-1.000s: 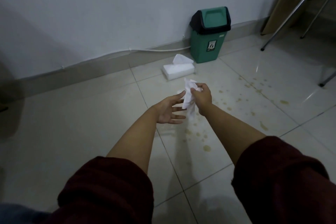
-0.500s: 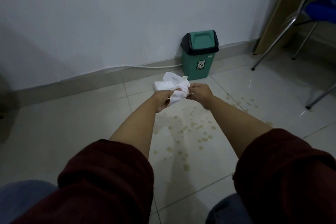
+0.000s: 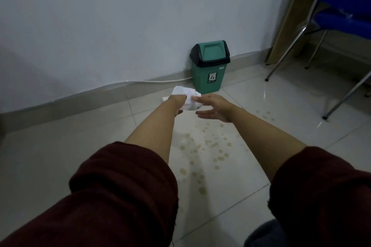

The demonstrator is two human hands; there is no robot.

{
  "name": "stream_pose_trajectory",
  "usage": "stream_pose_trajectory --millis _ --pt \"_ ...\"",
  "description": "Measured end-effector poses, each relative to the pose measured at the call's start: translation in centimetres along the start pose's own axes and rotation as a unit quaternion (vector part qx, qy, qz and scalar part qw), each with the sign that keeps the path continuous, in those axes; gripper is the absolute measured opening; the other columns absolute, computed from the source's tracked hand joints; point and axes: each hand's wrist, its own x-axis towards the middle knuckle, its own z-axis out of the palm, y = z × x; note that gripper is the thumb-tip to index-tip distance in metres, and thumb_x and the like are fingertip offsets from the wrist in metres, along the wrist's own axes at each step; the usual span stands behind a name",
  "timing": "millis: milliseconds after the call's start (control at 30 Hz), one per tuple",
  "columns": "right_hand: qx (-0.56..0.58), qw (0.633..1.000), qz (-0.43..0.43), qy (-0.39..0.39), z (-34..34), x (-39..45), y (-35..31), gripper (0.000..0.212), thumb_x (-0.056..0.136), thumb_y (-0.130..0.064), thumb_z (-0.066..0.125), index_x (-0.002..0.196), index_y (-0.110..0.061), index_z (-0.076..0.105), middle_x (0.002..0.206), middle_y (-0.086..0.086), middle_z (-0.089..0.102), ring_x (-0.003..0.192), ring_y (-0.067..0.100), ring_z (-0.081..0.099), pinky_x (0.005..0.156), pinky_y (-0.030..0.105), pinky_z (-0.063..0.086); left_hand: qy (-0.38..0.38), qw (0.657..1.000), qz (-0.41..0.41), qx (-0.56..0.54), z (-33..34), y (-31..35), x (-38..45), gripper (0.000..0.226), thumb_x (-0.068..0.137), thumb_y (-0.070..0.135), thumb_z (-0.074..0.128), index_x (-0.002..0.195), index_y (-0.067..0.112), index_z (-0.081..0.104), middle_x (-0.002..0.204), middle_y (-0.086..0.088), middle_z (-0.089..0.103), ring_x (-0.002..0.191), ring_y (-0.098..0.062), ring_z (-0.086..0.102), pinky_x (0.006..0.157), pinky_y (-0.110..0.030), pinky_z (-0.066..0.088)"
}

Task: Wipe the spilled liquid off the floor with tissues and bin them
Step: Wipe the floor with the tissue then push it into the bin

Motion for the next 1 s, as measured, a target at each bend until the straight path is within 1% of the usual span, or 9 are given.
stream_pose_trajectory --millis 67,200,333,433,500,667,733,900,1000 --pt "0.025 0.999 -0.021 0.023 -0.1 0.6 0.3 0.050 0.078 -0.022 0.078 0.119 -0.004 0.057 0.121 0.018 0.064 0.092 0.028 0.070 0.070 0.028 0.060 -0.019 1.000 -0.017 0.003 0.6 0.4 0.7 0.009 0.097 0.022 0.045 0.102 0.020 0.052 0.109 -0.002 0.046 0.072 -0.008 0.048 0.062 -0.020 0.047" --pt "0.009 0.994 -0.029 0.108 -0.4 1.6 0.3 0.045 0.083 -0.022 0.073 0.121 -0.005 0.056 0.120 0.016 0.063 0.094 0.028 0.066 0.073 0.030 0.058 -0.073 0.995 -0.064 -0.016 0.7 1.3 2.8 0.023 0.092 0.024 0.058 0.111 0.013 0.053 0.110 -0.007 0.057 0.099 -0.020 0.058 0.087 -0.031 0.053" --pt "0.006 0.985 -0.012 0.173 0.4 3.1 -1.0 0.034 0.090 -0.024 0.066 0.116 -0.006 0.056 0.123 0.016 0.061 0.103 0.035 0.064 0.088 0.039 0.054 -0.158 0.984 -0.005 -0.078 -0.2 2.0 4.5 0.022 0.093 0.018 0.058 0.111 0.005 0.059 0.100 -0.010 0.062 0.076 -0.016 0.060 0.075 -0.030 0.055" --pt "0.004 0.980 -0.003 0.199 0.7 4.0 -2.7 0.021 0.092 -0.019 0.062 0.106 -0.007 0.051 0.126 0.021 0.057 0.103 0.038 0.063 0.090 0.041 0.052 -0.235 0.960 0.009 -0.150 -1.6 2.8 5.6 0.033 0.094 0.034 0.055 0.112 0.007 0.056 0.096 -0.008 0.060 0.080 -0.017 0.059 0.080 -0.030 0.053" --pt "-0.022 0.978 -0.006 0.205 0.8 4.6 -4.0 0.019 0.090 -0.013 0.065 0.101 -0.009 0.051 0.125 0.021 0.057 0.104 0.037 0.063 0.087 0.040 0.055 -0.260 0.956 0.022 -0.132 -2.5 3.3 6.5 0.032 0.092 0.023 0.059 0.119 0.005 0.056 0.108 -0.010 0.062 0.087 -0.017 0.060 0.078 -0.026 0.053" --pt "-0.103 0.968 -0.028 0.227 0.2 5.3 -7.8 0.037 0.085 -0.013 0.070 0.118 -0.009 0.053 0.117 0.017 0.062 0.098 0.036 0.067 0.077 0.040 0.058 -0.208 0.971 0.052 -0.111 -3.1 5.1 7.9 0.034 0.086 0.001 0.062 0.120 0.002 0.060 0.097 -0.006 0.065 0.078 -0.014 0.059 0.065 -0.021 0.053" --pt "-0.133 0.966 -0.025 0.220 0.0 5.3 -9.3 0.036 0.085 -0.010 0.069 0.118 -0.004 0.056 0.117 0.020 0.063 0.100 0.037 0.066 0.080 0.042 0.057 -0.200 0.968 0.059 -0.136 -3.0 6.1 8.0 0.033 0.086 -0.005 0.061 0.119 -0.004 0.058 0.103 -0.012 0.066 0.076 -0.016 0.060 0.070 -0.023 0.056" --pt "-0.181 0.967 -0.024 0.180 0.0 6.3 -12.3 0.043 0.081 -0.013 0.073 0.119 -0.003 0.055 0.121 0.018 0.059 0.103 0.032 0.063 0.080 0.036 0.057 -0.195 0.963 0.049 -0.178 -2.7 8.1 8.8 0.026 0.092 -0.004 0.051 0.118 -0.007 0.055 0.121 -0.016 0.060 0.112 -0.023 0.063 0.089 -0.024 0.050" --pt "-0.275 0.943 -0.034 0.183 -1.2 7.5 -13.5 0.054 0.070 -0.016 0.084 0.112 -0.007 0.052 0.118 0.012 0.059 0.104 0.030 0.063 0.086 0.041 0.057 -0.222 0.948 0.059 -0.219 -2.4 9.3 9.3 0.013 0.095 -0.003 0.043 0.094 -0.004 0.056 0.110 -0.017 0.055 0.085 -0.019 0.062 0.084 -0.024 0.053"
